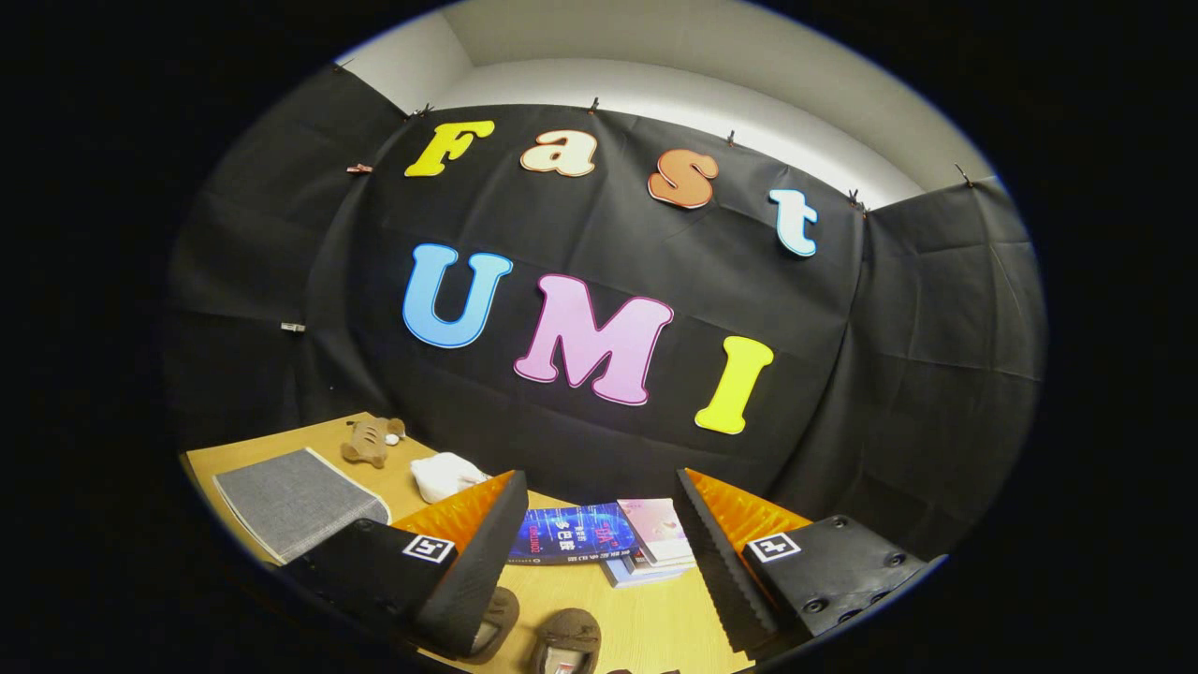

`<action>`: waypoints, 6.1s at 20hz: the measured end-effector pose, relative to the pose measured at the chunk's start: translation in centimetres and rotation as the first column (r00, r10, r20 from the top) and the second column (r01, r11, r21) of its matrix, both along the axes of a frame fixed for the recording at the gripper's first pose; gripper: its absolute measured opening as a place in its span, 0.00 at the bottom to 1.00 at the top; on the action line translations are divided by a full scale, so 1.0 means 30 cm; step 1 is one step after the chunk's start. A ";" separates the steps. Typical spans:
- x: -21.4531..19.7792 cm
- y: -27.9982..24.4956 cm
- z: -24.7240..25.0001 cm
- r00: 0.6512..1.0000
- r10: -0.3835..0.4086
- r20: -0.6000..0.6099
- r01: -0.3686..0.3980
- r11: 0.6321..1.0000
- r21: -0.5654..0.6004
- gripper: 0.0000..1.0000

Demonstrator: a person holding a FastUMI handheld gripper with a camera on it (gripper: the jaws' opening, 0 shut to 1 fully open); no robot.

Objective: Open the storage box then place both shoes into the box .Put the left shoe in first, then the right shoe, with the right side of both shoes facing outward in a uniform manner.

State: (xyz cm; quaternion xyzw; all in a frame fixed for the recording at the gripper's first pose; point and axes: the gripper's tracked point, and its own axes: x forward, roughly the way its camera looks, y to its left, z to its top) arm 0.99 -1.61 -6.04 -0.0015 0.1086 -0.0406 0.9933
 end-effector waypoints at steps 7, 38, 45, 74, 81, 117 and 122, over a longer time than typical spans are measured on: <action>0.025 0.300 -0.027 0.935 0.355 -0.006 -0.323 0.857 0.403 0.97; -0.003 1.134 -0.662 0.554 0.824 0.121 0.279 -0.321 0.905 0.87; 0.009 1.078 -0.614 0.590 0.799 0.122 0.211 -0.297 0.931 0.06; 0.218 1.529 0.061 0.583 0.784 0.212 -0.108 -0.185 0.977 0.06; 0.239 1.715 0.075 0.577 0.798 0.174 -0.102 -0.141 0.985 0.06; -0.013 0.825 -0.298 0.833 0.519 -0.191 -0.231 0.640 0.733 0.96; -0.169 0.606 -0.597 0.822 0.417 -0.388 -0.125 0.797 0.592 0.98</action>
